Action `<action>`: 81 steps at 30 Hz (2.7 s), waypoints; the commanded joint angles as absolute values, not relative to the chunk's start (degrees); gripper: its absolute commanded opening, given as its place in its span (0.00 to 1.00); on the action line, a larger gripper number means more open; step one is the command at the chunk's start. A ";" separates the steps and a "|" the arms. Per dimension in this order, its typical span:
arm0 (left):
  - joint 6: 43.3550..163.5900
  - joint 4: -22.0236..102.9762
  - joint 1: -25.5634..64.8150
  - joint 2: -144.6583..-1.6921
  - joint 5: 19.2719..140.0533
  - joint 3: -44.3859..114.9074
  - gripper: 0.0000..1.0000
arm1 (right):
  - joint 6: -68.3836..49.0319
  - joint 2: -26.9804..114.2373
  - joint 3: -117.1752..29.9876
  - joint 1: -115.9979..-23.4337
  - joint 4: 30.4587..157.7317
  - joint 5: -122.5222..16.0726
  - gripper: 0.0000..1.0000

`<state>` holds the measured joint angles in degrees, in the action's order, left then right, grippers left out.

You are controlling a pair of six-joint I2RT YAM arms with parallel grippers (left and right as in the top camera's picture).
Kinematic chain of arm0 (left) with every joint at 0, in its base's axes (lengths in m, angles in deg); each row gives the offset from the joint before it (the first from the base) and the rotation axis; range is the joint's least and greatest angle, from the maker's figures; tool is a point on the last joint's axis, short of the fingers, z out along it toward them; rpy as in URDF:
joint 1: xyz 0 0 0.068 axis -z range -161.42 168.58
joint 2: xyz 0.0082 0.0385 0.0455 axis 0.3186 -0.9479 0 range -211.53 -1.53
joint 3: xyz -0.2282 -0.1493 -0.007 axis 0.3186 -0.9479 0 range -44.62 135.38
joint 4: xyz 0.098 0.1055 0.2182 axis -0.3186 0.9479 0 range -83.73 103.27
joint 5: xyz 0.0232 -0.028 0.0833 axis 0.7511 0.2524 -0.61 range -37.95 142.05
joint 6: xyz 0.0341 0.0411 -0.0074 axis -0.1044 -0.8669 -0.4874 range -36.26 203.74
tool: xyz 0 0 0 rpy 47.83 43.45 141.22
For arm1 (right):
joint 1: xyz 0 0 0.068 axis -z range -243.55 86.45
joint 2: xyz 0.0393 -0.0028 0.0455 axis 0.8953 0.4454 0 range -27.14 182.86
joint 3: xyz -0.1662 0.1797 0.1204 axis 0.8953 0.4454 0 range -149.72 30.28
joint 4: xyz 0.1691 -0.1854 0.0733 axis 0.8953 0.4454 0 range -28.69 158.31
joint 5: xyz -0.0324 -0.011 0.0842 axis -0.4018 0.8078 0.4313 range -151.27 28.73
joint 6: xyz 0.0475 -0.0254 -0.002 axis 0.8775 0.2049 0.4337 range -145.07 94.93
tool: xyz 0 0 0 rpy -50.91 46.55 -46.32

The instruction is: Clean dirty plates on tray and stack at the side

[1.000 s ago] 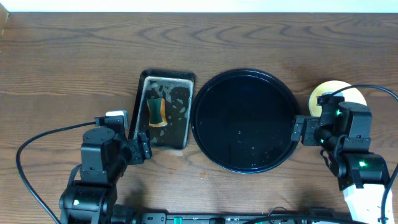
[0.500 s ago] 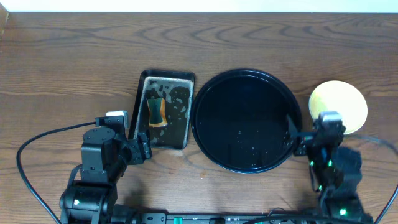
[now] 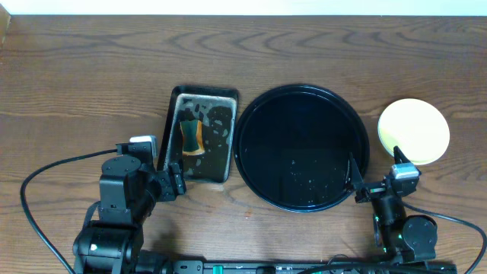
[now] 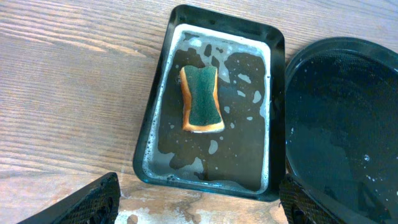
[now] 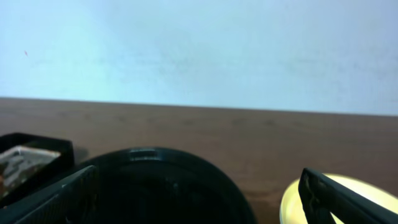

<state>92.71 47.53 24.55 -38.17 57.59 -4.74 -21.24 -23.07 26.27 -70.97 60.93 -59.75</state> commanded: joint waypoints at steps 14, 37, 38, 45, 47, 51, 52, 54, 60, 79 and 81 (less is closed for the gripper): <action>92.51 47.33 24.12 -38.17 56.47 -4.80 0.83 | -27.73 -26.74 29.99 -69.70 65.45 -58.85 0.99; 92.53 47.33 24.12 -38.17 56.47 -4.80 0.83 | -27.73 -26.61 29.97 -69.68 65.41 -58.85 0.99; 92.51 47.33 24.12 -38.17 56.47 -4.78 0.83 | -27.73 -26.61 29.97 -69.68 65.41 -58.85 0.99; 92.51 47.35 24.12 -38.17 56.47 -4.80 0.83 | -27.73 -26.61 29.97 -69.68 65.43 -58.85 0.99; 92.51 47.33 24.12 -38.17 56.47 -4.80 0.83 | -27.73 -26.61 29.97 -69.68 65.41 -58.85 0.99; 92.51 47.35 24.12 -38.17 56.47 -4.78 0.83 | -27.73 -26.61 29.97 -69.68 65.41 -58.85 0.99; 92.51 47.35 24.12 -38.17 56.47 -4.80 0.83 | -27.73 -26.61 29.97 -69.68 65.41 -58.85 0.99; 92.51 47.35 24.12 -38.17 56.47 -4.80 0.83 | -27.73 -26.61 29.97 -69.68 65.41 -58.85 0.99; 92.51 47.33 24.12 -38.17 56.47 -4.78 0.83 | -27.73 -26.61 29.97 -69.68 65.41 -58.85 0.99; 92.53 47.33 24.12 -38.17 56.47 -4.80 0.83 | -27.73 -26.61 29.97 -69.68 65.41 -58.85 0.99; 92.51 47.35 24.12 -38.17 56.47 -4.80 0.83 | -27.73 -26.61 29.97 -69.68 65.41 -58.87 0.99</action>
